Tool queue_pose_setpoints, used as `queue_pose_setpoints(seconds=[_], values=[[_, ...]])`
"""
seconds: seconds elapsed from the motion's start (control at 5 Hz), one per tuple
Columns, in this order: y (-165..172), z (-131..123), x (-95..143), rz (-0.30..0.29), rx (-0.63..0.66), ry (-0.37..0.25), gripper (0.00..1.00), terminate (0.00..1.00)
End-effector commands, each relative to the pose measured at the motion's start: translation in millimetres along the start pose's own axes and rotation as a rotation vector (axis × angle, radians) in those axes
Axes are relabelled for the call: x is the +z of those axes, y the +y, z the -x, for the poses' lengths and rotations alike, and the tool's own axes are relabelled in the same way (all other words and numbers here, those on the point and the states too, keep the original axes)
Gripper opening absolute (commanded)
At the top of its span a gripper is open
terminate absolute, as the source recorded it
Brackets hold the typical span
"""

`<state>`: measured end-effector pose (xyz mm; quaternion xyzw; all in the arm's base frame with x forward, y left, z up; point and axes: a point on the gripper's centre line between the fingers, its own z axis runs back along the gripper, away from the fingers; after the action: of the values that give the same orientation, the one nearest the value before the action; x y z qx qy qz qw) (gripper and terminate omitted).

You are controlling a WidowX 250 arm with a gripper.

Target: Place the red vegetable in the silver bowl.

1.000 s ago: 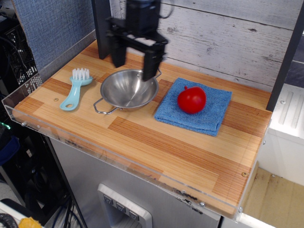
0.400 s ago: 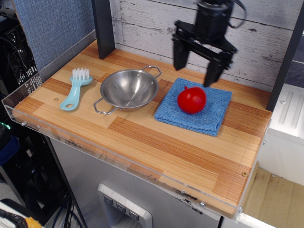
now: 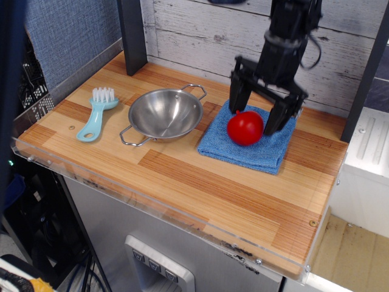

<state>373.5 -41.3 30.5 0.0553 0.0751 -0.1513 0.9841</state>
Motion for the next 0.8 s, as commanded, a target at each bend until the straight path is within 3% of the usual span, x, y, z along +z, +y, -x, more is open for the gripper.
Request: queue_pose_setpoints(seconds=[0.0,0.2,0.6], values=[[12.8,-1.1,6.6,-0.005,0.031,-0.015,1.0,0.0],[13.0,0.0,7.5,-0.012,0.04,-0.023,0.0,0.0],[16.1,5.2,22.3,0.009,0.041,-0.066,0.0,0.0]])
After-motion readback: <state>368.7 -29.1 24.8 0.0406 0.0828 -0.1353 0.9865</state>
